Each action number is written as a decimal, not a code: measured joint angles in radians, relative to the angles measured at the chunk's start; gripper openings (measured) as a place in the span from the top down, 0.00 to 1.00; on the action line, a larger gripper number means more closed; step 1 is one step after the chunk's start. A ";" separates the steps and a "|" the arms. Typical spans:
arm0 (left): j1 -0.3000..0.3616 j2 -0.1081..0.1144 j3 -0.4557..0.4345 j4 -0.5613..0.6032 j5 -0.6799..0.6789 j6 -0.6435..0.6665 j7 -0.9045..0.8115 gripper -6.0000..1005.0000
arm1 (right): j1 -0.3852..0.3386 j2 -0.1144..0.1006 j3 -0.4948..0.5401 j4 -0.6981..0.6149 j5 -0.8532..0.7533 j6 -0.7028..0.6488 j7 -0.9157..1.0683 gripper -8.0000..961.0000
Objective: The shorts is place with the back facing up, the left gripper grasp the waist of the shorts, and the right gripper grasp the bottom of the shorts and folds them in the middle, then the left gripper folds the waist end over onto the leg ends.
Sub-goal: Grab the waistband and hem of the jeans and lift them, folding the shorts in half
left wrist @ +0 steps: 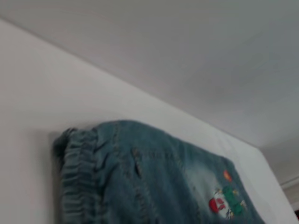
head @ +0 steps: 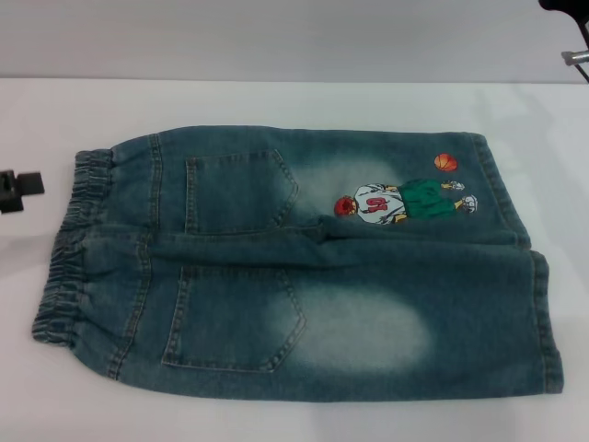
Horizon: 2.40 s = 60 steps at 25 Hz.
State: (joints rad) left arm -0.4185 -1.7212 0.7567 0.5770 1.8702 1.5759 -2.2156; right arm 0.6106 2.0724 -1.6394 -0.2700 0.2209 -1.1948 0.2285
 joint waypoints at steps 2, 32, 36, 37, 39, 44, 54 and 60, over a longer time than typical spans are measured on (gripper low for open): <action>0.000 -0.002 -0.001 0.000 0.018 0.000 -0.007 0.25 | -0.002 0.000 0.008 0.000 0.000 0.000 0.000 0.43; 0.022 -0.012 -0.017 -0.005 0.216 0.023 -0.096 0.26 | -0.003 -0.002 0.046 -0.001 0.000 0.000 0.000 0.43; 0.028 -0.013 -0.042 -0.005 0.233 0.021 -0.096 0.26 | -0.003 -0.002 0.046 0.000 0.000 0.000 0.000 0.43; 0.029 -0.014 -0.047 -0.005 0.238 0.020 -0.096 0.26 | -0.004 -0.002 0.046 0.000 0.000 0.000 0.000 0.43; 0.033 -0.017 -0.048 -0.005 0.240 0.020 -0.096 0.26 | -0.005 -0.002 0.046 0.000 0.000 0.000 0.000 0.43; 0.036 -0.029 -0.050 -0.005 0.260 0.009 -0.096 0.26 | -0.010 0.000 0.046 0.000 -0.003 0.000 0.000 0.43; 0.039 -0.038 -0.050 -0.005 0.264 -0.014 -0.095 0.26 | -0.016 0.000 0.046 -0.002 -0.007 -0.001 0.000 0.43; 0.038 -0.038 -0.049 -0.005 0.264 -0.027 -0.095 0.27 | -0.016 0.001 0.046 0.000 -0.008 -0.002 0.000 0.43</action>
State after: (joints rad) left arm -0.3802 -1.7597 0.7077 0.5716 2.1339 1.5489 -2.3107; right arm 0.5950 2.0738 -1.5938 -0.2705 0.2132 -1.1963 0.2285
